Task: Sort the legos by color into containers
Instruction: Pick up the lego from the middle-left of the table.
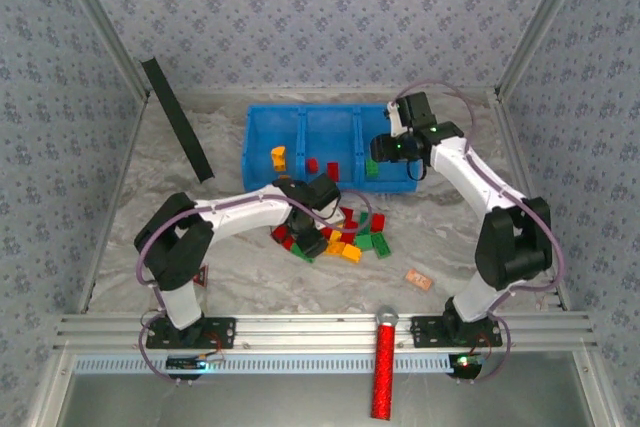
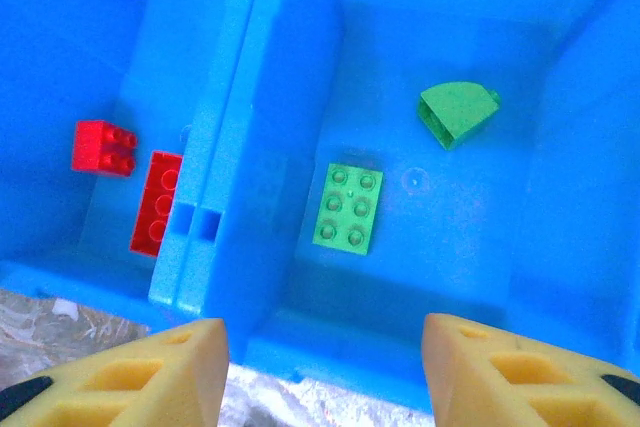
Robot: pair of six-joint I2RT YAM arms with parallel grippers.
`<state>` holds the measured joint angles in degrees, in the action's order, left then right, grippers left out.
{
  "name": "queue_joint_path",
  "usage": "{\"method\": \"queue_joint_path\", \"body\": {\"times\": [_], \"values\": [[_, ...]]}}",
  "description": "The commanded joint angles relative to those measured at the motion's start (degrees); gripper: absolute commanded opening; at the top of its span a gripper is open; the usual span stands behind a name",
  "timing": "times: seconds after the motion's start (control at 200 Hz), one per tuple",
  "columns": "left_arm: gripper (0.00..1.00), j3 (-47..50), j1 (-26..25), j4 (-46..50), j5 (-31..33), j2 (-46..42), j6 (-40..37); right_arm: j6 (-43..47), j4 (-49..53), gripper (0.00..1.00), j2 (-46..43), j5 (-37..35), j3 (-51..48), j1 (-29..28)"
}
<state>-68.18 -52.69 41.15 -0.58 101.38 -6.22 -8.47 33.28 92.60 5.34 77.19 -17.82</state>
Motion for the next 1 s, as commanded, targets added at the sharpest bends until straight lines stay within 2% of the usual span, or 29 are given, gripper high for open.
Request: {"method": "queue_joint_path", "body": {"times": [0.0, 0.325, 0.47, 0.67, 0.995], "values": [[0.59, 0.9, -0.5, -1.2, 0.2, 1.9, -0.5, -1.3, 3.0, 0.56, -2.6, -1.3, -2.0, -0.9], [0.53, 1.6, -0.5, -3.4, 0.2, 4.9, 0.9, -2.3, 5.0, 0.57, -6.4, -4.1, -4.0, -2.2], [0.36, 1.5, -0.4, -3.0, 0.2, 5.1, 1.5, -2.7, 6.2, 0.57, -7.8, -3.9, -5.0, -2.5], [0.25, 1.2, 0.0, -1.8, 0.7, 2.8, 2.4, -5.0, 9.6, 0.59, -13.4, -3.2, -10.6, -3.5], [0.23, -3.4, 2.4, 5.6, 0.0, -5.8, 2.8, -12.8, 10.1, 0.62, -24.6, 1.0, -25.7, -6.4]]}}
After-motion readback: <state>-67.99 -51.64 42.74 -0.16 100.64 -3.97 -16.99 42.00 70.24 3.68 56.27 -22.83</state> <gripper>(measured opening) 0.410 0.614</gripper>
